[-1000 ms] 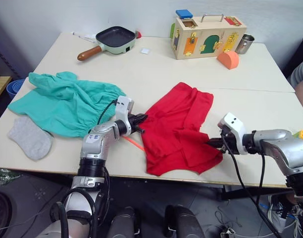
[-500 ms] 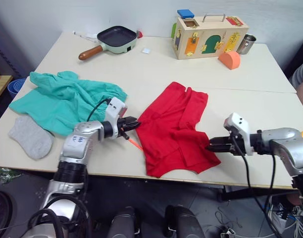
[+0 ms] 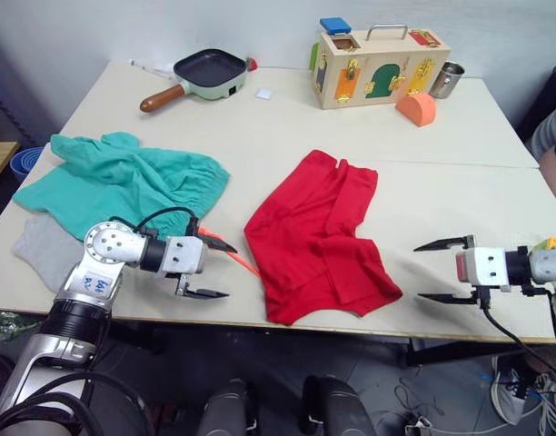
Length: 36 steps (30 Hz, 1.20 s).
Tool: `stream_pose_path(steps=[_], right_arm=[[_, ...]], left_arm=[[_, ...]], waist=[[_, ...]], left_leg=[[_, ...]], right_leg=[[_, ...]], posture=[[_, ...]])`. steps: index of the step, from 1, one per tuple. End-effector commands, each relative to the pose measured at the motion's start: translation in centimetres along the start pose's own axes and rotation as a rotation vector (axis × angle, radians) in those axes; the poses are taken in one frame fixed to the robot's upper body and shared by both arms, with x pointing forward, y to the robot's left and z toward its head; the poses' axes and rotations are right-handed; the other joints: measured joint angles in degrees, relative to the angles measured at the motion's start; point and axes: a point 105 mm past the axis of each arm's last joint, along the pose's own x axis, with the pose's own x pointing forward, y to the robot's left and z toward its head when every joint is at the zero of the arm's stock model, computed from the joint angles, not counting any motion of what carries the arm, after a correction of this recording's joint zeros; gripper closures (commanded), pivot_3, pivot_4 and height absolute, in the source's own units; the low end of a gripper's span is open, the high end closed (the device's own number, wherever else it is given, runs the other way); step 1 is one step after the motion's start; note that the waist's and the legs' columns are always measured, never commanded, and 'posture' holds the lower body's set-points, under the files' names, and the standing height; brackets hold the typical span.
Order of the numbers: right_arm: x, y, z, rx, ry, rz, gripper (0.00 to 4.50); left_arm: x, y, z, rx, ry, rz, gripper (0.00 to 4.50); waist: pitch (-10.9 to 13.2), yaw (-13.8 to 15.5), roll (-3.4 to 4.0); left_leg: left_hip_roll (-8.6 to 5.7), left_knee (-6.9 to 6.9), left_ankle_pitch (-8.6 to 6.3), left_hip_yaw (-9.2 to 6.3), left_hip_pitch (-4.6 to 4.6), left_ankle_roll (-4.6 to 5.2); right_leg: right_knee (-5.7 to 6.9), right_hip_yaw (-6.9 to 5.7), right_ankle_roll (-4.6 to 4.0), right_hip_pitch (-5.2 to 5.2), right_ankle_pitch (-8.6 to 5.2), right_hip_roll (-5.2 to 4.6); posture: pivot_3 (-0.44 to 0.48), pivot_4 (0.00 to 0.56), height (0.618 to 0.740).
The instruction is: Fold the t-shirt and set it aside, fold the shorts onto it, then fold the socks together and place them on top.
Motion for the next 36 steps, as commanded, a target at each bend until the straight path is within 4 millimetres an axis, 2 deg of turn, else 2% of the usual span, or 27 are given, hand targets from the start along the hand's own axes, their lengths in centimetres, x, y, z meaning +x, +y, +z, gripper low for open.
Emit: stream_pose_path(steps=[1, 6, 12, 18, 22, 25, 30, 36], right_arm=[[0.6, 0.2, 0.5, -0.103, -0.044, 0.017, 0.00], [3.1, 0.4, 1.4, -0.161, -0.120, 0.039, 0.00], [5.4, 0.2, 2.9, -0.228, -0.207, 0.047, 0.00], [6.1, -0.3, 3.8, -0.286, -0.254, 0.011, 0.00], [6.5, 0.2, 3.7, -0.279, -0.255, 0.031, 0.00], [6.5, 0.0, 3.2, -0.263, -0.224, 0.027, 0.62], [6.1, -0.5, 2.4, -0.255, -0.161, 0.017, 2.33], [5.3, -0.6, 1.6, -0.252, -0.114, 0.007, 2.37]], left_arm=[[1.0, 0.6, 0.5, 0.093, -0.008, 0.007, 0.02], [3.7, 0.9, 1.1, 0.139, -0.051, -0.030, 0.02], [5.8, 1.6, 2.1, 0.181, -0.084, -0.097, 0.02], [6.5, 1.3, 2.0, 0.186, -0.084, -0.148, 0.02], [7.5, 1.3, 1.8, 0.165, -0.084, -0.152, 0.02], [8.0, 1.2, 1.4, 0.147, -0.075, -0.153, 0.61], [8.0, 1.0, 0.8, 0.140, -0.056, -0.161, 2.15], [7.6, 0.3, -0.1, 0.117, -0.028, -0.173, 4.04]], waist=[[0.00, -0.01, 0.00], [0.00, -0.20, 0.00], [0.00, -0.88, 0.00], [0.00, -1.05, 0.00], [0.00, -0.96, 0.00], [-0.01, -0.88, 0.01], [-0.01, -0.93, 0.01], [-0.01, -0.89, 0.01]], left_leg=[[-0.01, 0.00, 0.01, -0.01, 0.00, 0.01], [0.00, 0.02, 0.02, -0.06, 0.14, 0.04], [-0.01, 0.02, 0.03, -0.05, 0.36, 0.05], [0.01, 0.00, 0.03, -0.04, 0.45, 0.05], [0.00, 0.00, 0.02, -0.08, 0.69, 0.05], [-0.01, -0.01, -0.01, -0.28, 0.87, 0.04], [-0.04, 0.01, -0.02, -0.39, 0.95, 0.03], [-0.06, 0.01, -0.01, -0.43, 0.94, 0.02]], right_leg=[[0.01, 0.00, 0.00, 0.01, 0.00, -0.01], [0.06, -0.06, 0.00, 0.18, 0.00, -0.01], [0.19, -0.02, 0.00, 0.34, 0.00, -0.03], [0.32, -0.01, 0.00, 0.37, 0.00, -0.02], [0.14, -0.01, -0.01, 0.68, -0.01, -0.05], [-0.05, -0.12, -0.01, 1.02, -0.01, -0.09], [-0.04, -0.14, -0.02, 1.13, 0.00, -0.18], [-0.02, -0.16, -0.02, 1.12, 0.00, -0.22]], posture=[[0.000, 0.150, 0.740], [0.000, 0.150, 0.740], [0.000, 0.150, 0.740], [0.000, 0.150, 0.740], [0.000, 0.150, 0.740], [0.000, 0.150, 0.740], [0.000, 0.150, 0.740], [0.000, 0.150, 0.740]])
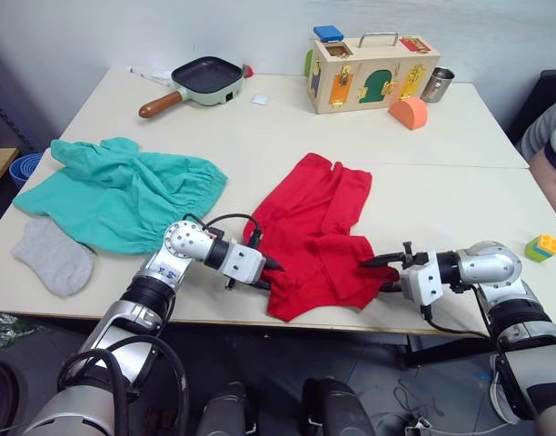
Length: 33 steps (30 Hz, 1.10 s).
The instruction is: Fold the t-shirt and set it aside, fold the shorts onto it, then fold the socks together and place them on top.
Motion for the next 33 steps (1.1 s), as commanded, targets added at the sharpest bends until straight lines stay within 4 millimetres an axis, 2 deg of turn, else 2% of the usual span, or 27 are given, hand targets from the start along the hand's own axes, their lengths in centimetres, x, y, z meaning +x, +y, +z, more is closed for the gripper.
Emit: stream_pose_path(steps=[1, 2, 15, 19, 24, 33], right_arm=[[-1.3, 0.3, -0.7, 0.011, 0.057, 0.016, 2.37], [-1.3, 0.2, -0.8, 0.013, 0.062, 0.014, 2.37], [-2.5, -0.1, -1.9, 0.013, 0.138, -0.031, 2.37], [-1.6, 0.2, -1.6, -0.006, 0.109, -0.023, 2.37], [0.5, -0.1, -0.1, -0.070, 0.005, -0.011, 2.37], [1.8, -0.1, 1.2, -0.144, -0.077, 0.005, 2.37]], left_arm=[[-0.4, -1.3, -1.5, -0.047, 0.059, -0.026, 4.37], [-0.5, -1.4, -1.6, -0.049, 0.060, -0.026, 4.47], [-2.6, -3.0, -2.0, -0.079, 0.040, -0.003, 4.47], [-3.3, -3.2, -2.2, -0.081, 0.050, 0.017, 4.47], [-3.3, -2.8, -2.0, -0.078, 0.042, 0.041, 4.47], [-3.3, -2.5, -2.0, -0.089, 0.035, 0.063, 4.47]], waist=[[0.00, -0.01, 0.00], [0.00, -0.05, 0.00], [-0.01, -0.73, 0.02], [-0.01, -1.03, 0.03], [-0.01, -1.63, 0.03], [-0.01, -1.50, 0.03]], left_leg=[[0.00, 0.00, 0.00, -0.01, 0.00, 0.00], [0.00, 0.00, 0.00, -0.01, 0.00, 0.00], [0.05, -0.02, -0.01, 0.00, 0.00, -0.03], [0.05, -0.04, -0.02, -0.01, 0.00, -0.05], [0.08, -0.09, 0.00, 0.00, 0.01, -0.07], [0.08, -0.09, 0.00, -0.01, 0.01, -0.07]], right_leg=[[0.00, 0.00, 0.00, 0.00, 0.00, -0.01], [-0.01, -0.01, 0.00, 0.00, 0.00, -0.01], [0.01, -0.04, -0.03, -0.02, -0.02, 0.04], [0.00, -0.04, -0.03, -0.02, -0.02, 0.05], [0.00, -0.04, -0.04, -0.01, -0.02, 0.10], [0.02, -0.06, -0.05, -0.02, -0.03, 0.11]], posture=[[0.000, 0.150, 0.740], [0.000, 0.150, 0.740], [0.000, 0.150, 0.740], [0.000, 0.150, 0.740], [0.000, 0.150, 0.740], [0.000, 0.150, 0.740]])
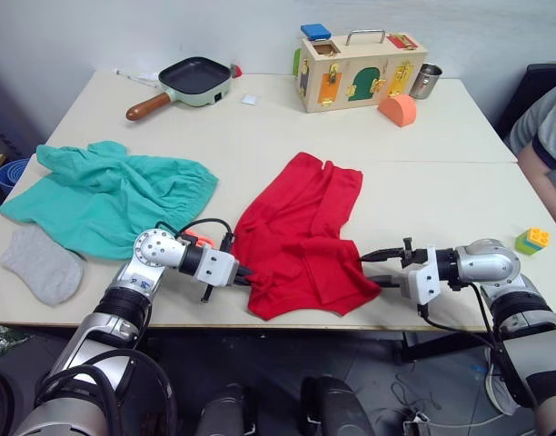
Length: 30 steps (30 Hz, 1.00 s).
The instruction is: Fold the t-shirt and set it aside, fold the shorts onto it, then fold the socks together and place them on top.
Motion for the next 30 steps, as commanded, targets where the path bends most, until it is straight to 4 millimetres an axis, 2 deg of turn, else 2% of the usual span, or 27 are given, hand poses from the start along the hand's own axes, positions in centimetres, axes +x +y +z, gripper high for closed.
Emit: stream_pose_path(steps=[1, 7, 10, 17, 25, 28, 30], right_arm=[[1.3, 0.2, 1.1, -0.058, -0.066, 0.021, 2.37], [2.5, 0.3, 1.7, -0.085, -0.100, 0.032, 2.37], [2.2, 0.1, 1.2, -0.084, -0.069, 0.024, 2.37], [1.8, 1.1, 0.9, -0.079, -0.047, 0.058, 2.37], [4.0, 1.9, 1.8, -0.085, -0.105, 0.083, 2.37], [3.8, 2.0, 1.6, -0.074, -0.095, 0.083, 2.91], [3.7, 2.0, 1.7, -0.076, -0.095, 0.083, 3.64]], left_arm=[[-0.2, -0.5, -0.7, -0.042, 0.020, 0.002, 4.47], [-0.2, -0.4, -0.5, -0.052, -0.004, 0.007, 4.47], [-0.5, -0.4, -0.2, -0.061, -0.026, 0.019, 4.47], [-1.0, -0.6, -0.2, -0.080, -0.040, 0.031, 4.47], [-0.8, -0.7, -0.1, -0.087, -0.054, 0.036, 4.47], [-0.8, -0.8, -0.1, -0.086, -0.054, 0.035, 4.50], [-0.9, -0.9, -0.2, -0.087, -0.052, 0.034, 4.50]], waist=[[0.00, -0.04, 0.00], [0.00, -0.01, 0.01], [0.00, -0.09, 0.01], [0.00, -0.03, 0.01], [0.00, -0.21, 0.01], [0.00, -0.20, 0.01], [0.00, -0.20, 0.01]], left_leg=[[0.00, 0.00, 0.00, 0.00, 0.00, 0.00], [0.00, 0.00, 0.00, 0.00, 0.00, 0.00], [0.00, 0.00, 0.00, 0.00, 0.00, 0.00], [0.00, 0.00, 0.00, 0.01, -0.01, -0.01], [0.02, -0.01, -0.01, 0.01, 0.00, -0.02], [0.02, -0.02, -0.01, 0.01, 0.00, -0.02], [0.02, -0.02, -0.01, 0.01, 0.00, -0.02]], right_leg=[[0.00, 0.00, 0.00, 0.00, 0.00, 0.00], [0.00, 0.00, 0.00, 0.00, 0.00, 0.00], [0.00, 0.01, 0.00, -0.01, 0.00, 0.00], [-0.01, 0.02, -0.02, -0.02, -0.01, 0.00], [0.00, 0.02, -0.02, -0.02, -0.01, 0.02], [0.00, 0.02, -0.02, -0.02, -0.01, 0.03], [0.00, 0.02, -0.02, -0.02, -0.01, 0.02]], posture=[[0.000, 0.150, 0.740], [0.000, 0.150, 0.740], [0.000, 0.150, 0.740], [0.000, 0.150, 0.740], [0.000, 0.150, 0.740], [0.000, 0.150, 0.740], [0.000, 0.150, 0.740]])
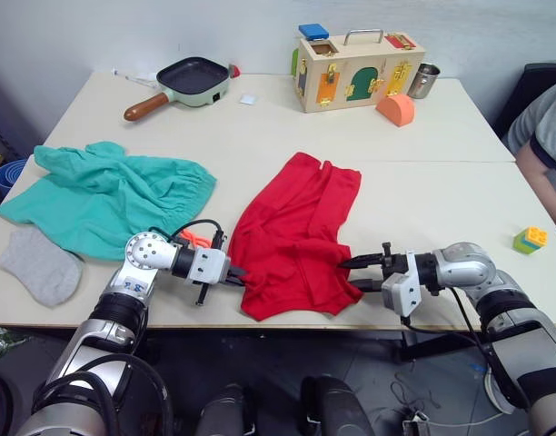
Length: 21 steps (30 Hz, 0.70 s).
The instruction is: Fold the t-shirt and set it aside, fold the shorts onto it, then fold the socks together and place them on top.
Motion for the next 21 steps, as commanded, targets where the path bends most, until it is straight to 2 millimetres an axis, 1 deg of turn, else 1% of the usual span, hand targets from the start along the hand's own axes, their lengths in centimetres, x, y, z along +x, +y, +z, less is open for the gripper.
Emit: stream_pose_path(steps=[1, 2, 3, 7, 9, 11, 14, 16, 18, 21], right_arm=[[0.6, 1.5, 0.2, 0.029, -0.013, 0.070, 3.99], [0.6, 1.5, 0.3, 0.027, -0.017, 0.071, 4.32], [0.6, 1.5, 0.3, 0.023, -0.020, 0.071, 4.46], [0.4, 1.0, 0.6, 0.008, -0.032, 0.057, 4.46], [0.1, 0.7, 0.9, 0.001, -0.042, 0.044, 4.46], [-0.8, 0.2, 1.4, 0.005, -0.048, 0.030, 4.46], [-2.7, 0.0, 2.3, 0.072, -0.056, 0.035, 4.46], [-4.0, 0.2, 2.9, 0.126, -0.064, 0.049, 4.46], [-5.3, 0.6, 3.4, 0.192, -0.065, 0.065, 4.46], [-6.9, 1.6, 4.2, 0.299, -0.063, 0.107, 4.46]], left_arm=[[-0.1, -0.3, 0.1, 0.007, -0.008, -0.001, 4.50], [-0.1, -0.4, 0.1, 0.007, -0.007, -0.001, 4.50], [-0.2, -0.4, 0.1, 0.007, -0.007, 0.000, 4.50], [-0.3, -0.3, 0.2, 0.012, -0.013, 0.006, 4.50], [-0.6, -0.3, 0.8, 0.011, -0.039, 0.014, 4.50], [-1.5, -0.6, 2.0, -0.003, -0.090, 0.020, 4.50], [-2.9, -1.6, 3.7, -0.040, -0.141, -0.006, 4.50], [-3.4, -2.6, 4.7, -0.066, -0.158, -0.035, 4.50], [-3.7, -4.0, 5.4, -0.073, -0.153, -0.085, 4.50], [-3.8, -5.4, 6.2, -0.071, -0.146, -0.119, 4.50]], waist=[[0.00, -0.01, 0.00], [0.00, -0.01, 0.00], [0.00, -0.01, 0.00], [0.00, 0.06, 0.00], [0.01, 0.12, 0.02], [0.07, 0.19, 0.11], [0.28, 0.31, 0.42], [0.42, 0.58, 0.65], [0.48, 0.88, 0.75], [0.56, 1.47, 0.88]], left_leg=[[0.00, 0.00, 0.00, 0.00, 0.00, 0.00], [0.00, -0.01, 0.00, 0.00, 0.00, 0.00], [0.00, -0.01, 0.00, 0.00, 0.00, 0.00], [0.00, -0.02, 0.00, 0.00, 0.00, 0.00], [0.00, -0.06, -0.01, 0.00, -0.02, 0.00], [-0.01, -0.09, -0.01, -0.01, -0.04, -0.01], [-0.01, -0.09, -0.03, -0.07, -0.20, 0.01], [-0.03, -0.08, -0.05, -0.13, -0.21, 0.03], [-0.03, -0.06, -0.06, -0.19, -0.21, 0.05], [-0.02, -0.10, -0.12, -0.29, -0.14, 0.06]], right_leg=[[0.00, 0.00, 0.00, 0.00, 0.00, 0.00], [0.00, 0.00, 0.00, 0.00, 0.00, 0.00], [0.00, 0.00, 0.00, 0.00, 0.00, 0.00], [0.00, 0.00, -0.01, -0.02, 0.00, 0.00], [-0.02, 0.00, -0.01, -0.04, -0.01, -0.01], [-0.04, -0.01, -0.02, -0.06, -0.01, -0.01], [-0.05, -0.01, -0.02, -0.14, -0.01, -0.03], [-0.12, -0.02, -0.02, -0.12, -0.01, -0.04], [-0.27, -0.05, -0.01, -0.05, -0.01, -0.05], [-0.46, -0.11, -0.01, 0.08, -0.01, -0.06]], posture=[[0.000, 0.150, 0.740], [0.000, 0.150, 0.740], [0.000, 0.150, 0.740], [0.000, 0.150, 0.740], [0.000, 0.150, 0.740], [0.000, 0.150, 0.740], [0.000, 0.150, 0.740], [0.000, 0.150, 0.740], [0.000, 0.150, 0.740], [0.000, 0.150, 0.740]])
